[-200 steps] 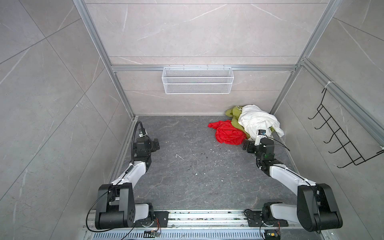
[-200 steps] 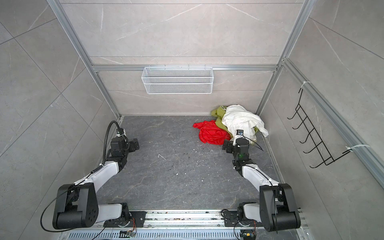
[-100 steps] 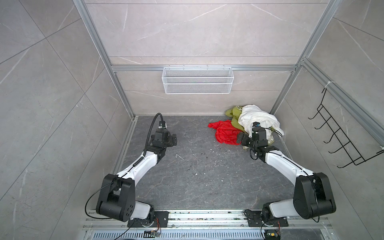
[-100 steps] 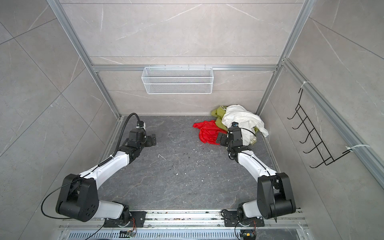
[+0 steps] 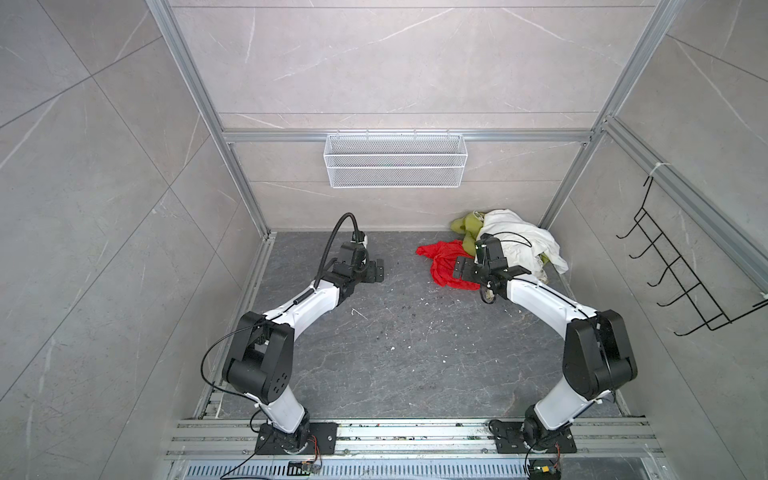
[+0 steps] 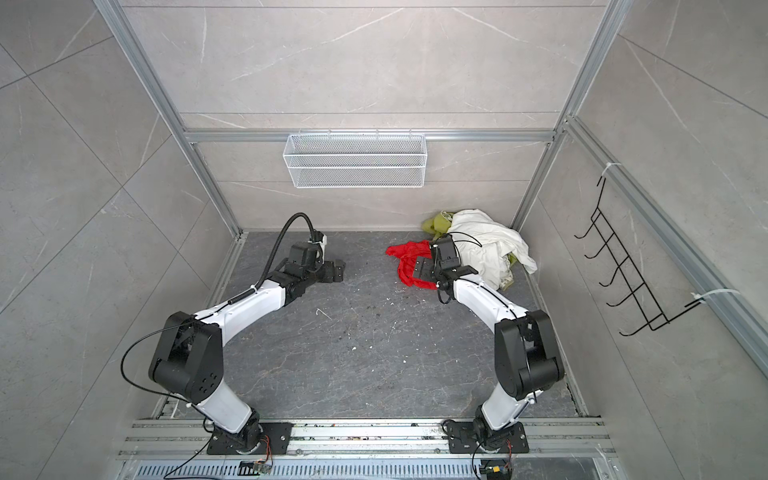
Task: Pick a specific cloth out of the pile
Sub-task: 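Move both grippers forward toward the red cloth at the pile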
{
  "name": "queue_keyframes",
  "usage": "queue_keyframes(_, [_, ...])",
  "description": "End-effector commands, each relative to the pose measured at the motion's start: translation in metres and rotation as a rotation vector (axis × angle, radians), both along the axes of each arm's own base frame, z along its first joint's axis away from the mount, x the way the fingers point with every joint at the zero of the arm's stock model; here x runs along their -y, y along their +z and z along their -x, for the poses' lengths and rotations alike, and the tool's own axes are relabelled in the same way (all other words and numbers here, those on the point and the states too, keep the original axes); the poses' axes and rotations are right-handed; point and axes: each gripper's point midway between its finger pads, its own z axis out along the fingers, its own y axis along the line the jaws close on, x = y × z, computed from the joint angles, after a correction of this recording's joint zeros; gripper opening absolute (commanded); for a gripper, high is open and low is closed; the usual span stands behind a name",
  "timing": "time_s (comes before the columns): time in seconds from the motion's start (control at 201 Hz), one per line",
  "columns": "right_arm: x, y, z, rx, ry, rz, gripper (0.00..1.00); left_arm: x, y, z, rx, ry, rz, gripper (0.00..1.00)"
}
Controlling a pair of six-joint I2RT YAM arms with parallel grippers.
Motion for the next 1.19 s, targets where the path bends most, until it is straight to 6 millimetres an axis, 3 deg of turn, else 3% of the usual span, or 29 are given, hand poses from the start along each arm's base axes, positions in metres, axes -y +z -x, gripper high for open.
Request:
queue_keyframes(0.0, [0.001, -0.002, -0.006, -0.033, -0.028, 0.031, 1.00, 0.019, 0.008, -0.001, -0.036, -0.055, 0.068, 0.97])
queue_keyframes(0.289, [-0.013, -0.011, -0.039, -0.052, 0.002, 0.042, 0.97, 0.040, 0.010, -0.011, -0.064, -0.112, 0.112, 0.96])
queue_keyframes(0.592, [-0.023, -0.018, -0.058, -0.074, 0.016, 0.018, 1.00, 0.108, 0.006, -0.013, -0.140, -0.266, 0.275, 0.93])
queue_keyframes(0.886, [-0.017, -0.026, -0.053, -0.104, -0.018, -0.053, 1.00, 0.173, 0.000, -0.015, -0.188, -0.446, 0.368, 0.85])
queue_keyframes(1.025, [-0.007, -0.028, -0.048, -0.101, -0.045, -0.119, 1.00, 0.195, -0.009, -0.021, -0.230, -0.507, 0.386, 0.76])
queue_keyframes(1.17, [0.006, -0.026, -0.042, -0.088, -0.085, -0.144, 1.00, 0.213, -0.015, -0.031, -0.238, -0.519, 0.381, 0.75])
queue_keyframes(1.19, [0.007, -0.025, -0.041, -0.087, -0.086, -0.145, 1.00, 0.216, -0.032, -0.033, -0.261, -0.514, 0.371, 0.74])
